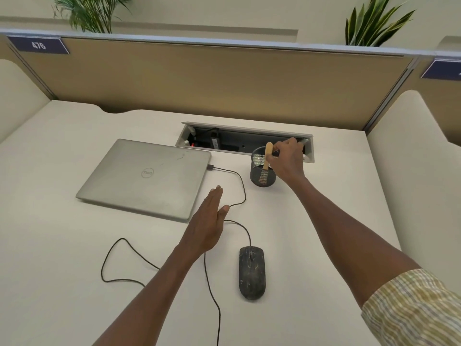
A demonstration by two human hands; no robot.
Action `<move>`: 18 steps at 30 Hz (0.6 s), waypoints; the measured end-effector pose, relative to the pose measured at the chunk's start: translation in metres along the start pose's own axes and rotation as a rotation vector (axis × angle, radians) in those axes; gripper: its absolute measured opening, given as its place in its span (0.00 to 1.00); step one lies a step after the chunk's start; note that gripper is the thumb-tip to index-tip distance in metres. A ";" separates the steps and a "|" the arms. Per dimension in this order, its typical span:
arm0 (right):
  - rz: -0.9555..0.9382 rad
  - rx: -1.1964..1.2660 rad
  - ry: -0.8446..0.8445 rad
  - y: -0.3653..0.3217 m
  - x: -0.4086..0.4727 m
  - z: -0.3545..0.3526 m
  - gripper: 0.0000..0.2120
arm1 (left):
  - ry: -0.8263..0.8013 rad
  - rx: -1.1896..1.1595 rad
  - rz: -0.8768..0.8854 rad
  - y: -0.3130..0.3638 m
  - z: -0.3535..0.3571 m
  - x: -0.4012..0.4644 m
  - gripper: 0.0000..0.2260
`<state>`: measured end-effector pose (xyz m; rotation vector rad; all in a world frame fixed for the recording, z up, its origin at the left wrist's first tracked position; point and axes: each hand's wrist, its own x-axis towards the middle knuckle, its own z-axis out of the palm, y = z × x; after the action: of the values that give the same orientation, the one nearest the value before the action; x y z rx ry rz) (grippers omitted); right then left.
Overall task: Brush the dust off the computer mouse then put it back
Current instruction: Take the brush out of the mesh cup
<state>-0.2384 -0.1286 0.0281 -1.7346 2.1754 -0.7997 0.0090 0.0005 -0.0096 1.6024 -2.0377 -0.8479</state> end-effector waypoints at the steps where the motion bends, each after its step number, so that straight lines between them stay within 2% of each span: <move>1: -0.006 -0.033 -0.021 -0.001 -0.002 -0.002 0.13 | 0.001 -0.006 0.001 0.002 -0.001 -0.002 0.25; 3: -0.010 -0.041 -0.047 -0.003 -0.006 -0.008 0.13 | 0.005 -0.019 0.000 0.006 -0.001 -0.006 0.25; 6: -0.027 0.124 -0.025 -0.010 -0.012 -0.024 0.11 | 0.007 -0.044 -0.010 0.012 -0.003 -0.015 0.24; 9: -0.048 0.262 0.063 -0.020 -0.021 -0.047 0.08 | 0.001 -0.081 -0.011 0.017 -0.004 -0.027 0.24; 12: -0.017 0.329 0.143 -0.030 -0.037 -0.070 0.09 | -0.003 -0.114 -0.026 0.019 -0.007 -0.038 0.25; 15: -0.004 0.382 0.200 -0.037 -0.057 -0.088 0.10 | -0.064 -0.136 -0.062 0.019 -0.009 -0.049 0.35; 18: 0.034 0.481 0.223 -0.041 -0.079 -0.100 0.10 | -0.197 -0.164 -0.113 0.016 -0.009 -0.065 0.54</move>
<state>-0.2352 -0.0329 0.1215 -1.4163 1.9126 -1.4256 0.0205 0.0641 0.0113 1.6089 -1.9608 -1.2252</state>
